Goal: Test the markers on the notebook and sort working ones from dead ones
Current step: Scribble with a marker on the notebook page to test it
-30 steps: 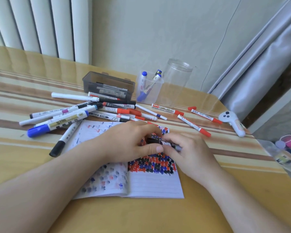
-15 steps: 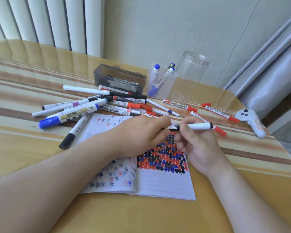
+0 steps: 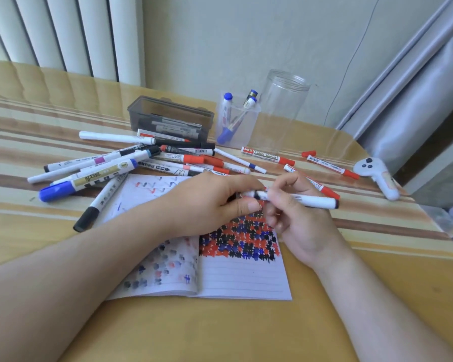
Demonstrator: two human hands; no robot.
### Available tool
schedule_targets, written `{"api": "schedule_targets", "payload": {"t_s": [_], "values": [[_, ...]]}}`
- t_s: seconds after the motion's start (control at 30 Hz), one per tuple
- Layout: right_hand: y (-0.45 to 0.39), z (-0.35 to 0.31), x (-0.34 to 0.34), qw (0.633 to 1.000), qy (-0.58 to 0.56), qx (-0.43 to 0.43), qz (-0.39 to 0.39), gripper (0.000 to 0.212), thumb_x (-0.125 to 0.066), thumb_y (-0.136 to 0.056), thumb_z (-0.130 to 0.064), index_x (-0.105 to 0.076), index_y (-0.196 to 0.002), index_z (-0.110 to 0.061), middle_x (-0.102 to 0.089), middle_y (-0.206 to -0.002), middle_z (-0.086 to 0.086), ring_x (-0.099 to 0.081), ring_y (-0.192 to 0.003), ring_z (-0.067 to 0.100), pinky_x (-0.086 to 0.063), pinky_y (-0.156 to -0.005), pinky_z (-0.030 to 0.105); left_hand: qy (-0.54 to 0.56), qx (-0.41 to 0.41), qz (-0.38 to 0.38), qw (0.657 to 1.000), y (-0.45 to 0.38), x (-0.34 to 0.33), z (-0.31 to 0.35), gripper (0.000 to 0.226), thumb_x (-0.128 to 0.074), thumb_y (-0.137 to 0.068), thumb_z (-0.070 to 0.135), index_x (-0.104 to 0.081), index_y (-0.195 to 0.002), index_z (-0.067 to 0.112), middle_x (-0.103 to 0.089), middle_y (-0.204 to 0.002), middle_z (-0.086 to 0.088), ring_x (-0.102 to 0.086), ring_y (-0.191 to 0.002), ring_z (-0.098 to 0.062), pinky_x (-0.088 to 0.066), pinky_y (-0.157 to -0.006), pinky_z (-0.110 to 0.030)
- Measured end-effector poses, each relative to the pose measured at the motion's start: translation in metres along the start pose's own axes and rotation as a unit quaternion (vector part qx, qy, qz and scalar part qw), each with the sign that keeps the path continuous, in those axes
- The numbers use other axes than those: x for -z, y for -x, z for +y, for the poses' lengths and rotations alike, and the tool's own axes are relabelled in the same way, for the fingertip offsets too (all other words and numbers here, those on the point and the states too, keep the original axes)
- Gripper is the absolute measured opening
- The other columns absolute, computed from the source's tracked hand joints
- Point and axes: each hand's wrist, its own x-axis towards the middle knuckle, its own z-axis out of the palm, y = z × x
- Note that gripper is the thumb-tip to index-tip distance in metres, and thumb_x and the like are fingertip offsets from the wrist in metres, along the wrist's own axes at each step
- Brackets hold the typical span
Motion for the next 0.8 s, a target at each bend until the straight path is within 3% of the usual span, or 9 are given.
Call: {"api": "schedule_targets", "payload": {"t_s": [0.07, 0.13, 0.23, 0.3, 0.4, 0.6, 0.73, 0.8], "values": [[-0.001, -0.012, 0.011, 0.998, -0.048, -0.017, 0.027, 0.014, -0.057, -0.081, -0.013, -0.063, -0.075, -0.024, -0.053, -0.059, 0.009, -0.047, -0.05, 0.019, -0.029, -0.045, 0.021, 0.019, 0.034, -0.009, 0.999, 0.002, 0.005, 0.0, 0.041, -0.04, -0.097, 0.068, -0.046, -0.132, 0.047, -0.058, -0.064, 0.003, -0.055, -0.063, -0.005, -0.042, -0.063, -0.03], [0.005, -0.026, 0.028, 0.999, -0.04, -0.023, 0.019, 0.016, -0.055, -0.078, -0.009, -0.064, -0.077, -0.022, -0.053, -0.062, 0.01, -0.046, -0.053, 0.02, -0.029, -0.046, 0.022, 0.006, 0.023, -0.024, 0.999, 0.006, 0.007, -0.003, 0.032, -0.044, -0.1, 0.063, -0.047, -0.128, 0.048, -0.059, -0.07, 0.002, -0.056, -0.069, -0.007, -0.045, -0.07, -0.034], [0.025, -0.029, 0.04, 0.994, 0.098, -0.023, -0.037, 0.012, -0.07, -0.068, -0.01, -0.068, -0.073, -0.021, -0.056, -0.063, 0.01, -0.049, -0.054, 0.02, -0.036, -0.046, 0.023, -0.089, -0.025, -0.064, 0.994, 0.012, 0.003, -0.004, 0.034, -0.057, -0.098, 0.05, -0.054, -0.132, 0.05, -0.056, -0.092, 0.014, -0.048, -0.082, -0.004, -0.045, -0.079, -0.031], [0.042, -0.018, 0.039, 0.979, 0.198, -0.009, -0.047, 0.015, -0.073, -0.069, -0.01, -0.065, -0.068, -0.022, -0.055, -0.061, 0.004, -0.047, -0.052, 0.015, -0.036, -0.047, 0.022, -0.146, -0.047, -0.087, 0.984, 0.012, -0.003, -0.002, 0.035, -0.056, -0.097, 0.051, -0.057, -0.131, 0.055, -0.047, -0.091, 0.016, -0.043, -0.082, -0.003, -0.042, -0.078, -0.029], [0.056, 0.003, 0.042, 0.968, 0.248, 0.028, -0.001, 0.019, -0.069, -0.073, -0.007, -0.059, -0.065, -0.021, -0.053, -0.058, -0.005, -0.042, -0.052, 0.01, -0.036, -0.05, 0.02, -0.159, -0.045, -0.104, 0.981, 0.008, -0.003, 0.0, 0.032, -0.053, -0.098, 0.052, -0.058, -0.129, 0.063, -0.045, -0.086, 0.016, -0.045, -0.077, 0.001, -0.033, -0.072, -0.025], [0.057, 0.011, 0.04, 0.972, 0.229, 0.026, 0.049, 0.022, -0.072, -0.067, -0.028, -0.053, -0.063, -0.016, -0.046, -0.062, 0.033, -0.038, -0.053, 0.025, -0.032, -0.05, 0.037, -0.145, -0.031, -0.1, 0.984, 0.006, -0.003, -0.001, 0.031, -0.055, -0.098, 0.052, -0.059, -0.126, 0.065, -0.047, -0.085, 0.018, -0.043, -0.081, 0.016, -0.027, -0.067, -0.008], [0.056, 0.011, 0.04, 0.968, 0.244, 0.016, 0.05, 0.023, -0.071, -0.066, -0.029, -0.052, -0.063, -0.016, -0.047, -0.063, 0.035, -0.038, -0.053, 0.032, -0.033, -0.048, 0.049, -0.138, -0.028, -0.099, 0.985, 0.006, -0.003, -0.002, 0.031, -0.054, -0.097, 0.055, -0.058, -0.125, 0.067, -0.047, -0.086, 0.02, -0.046, -0.081, 0.012, -0.027, -0.066, -0.011], [0.056, 0.011, 0.041, 0.965, 0.257, 0.015, 0.045, 0.024, -0.071, -0.066, -0.03, -0.052, -0.063, -0.015, -0.049, -0.064, 0.035, -0.039, -0.052, 0.038, -0.034, -0.048, 0.05, -0.137, -0.028, -0.098, 0.985, 0.006, -0.004, -0.004, 0.03, -0.054, -0.097, 0.055, -0.058, -0.125, 0.067, -0.048, -0.086, 0.019, -0.045, -0.08, 0.012, -0.027, -0.066, -0.011]]}}
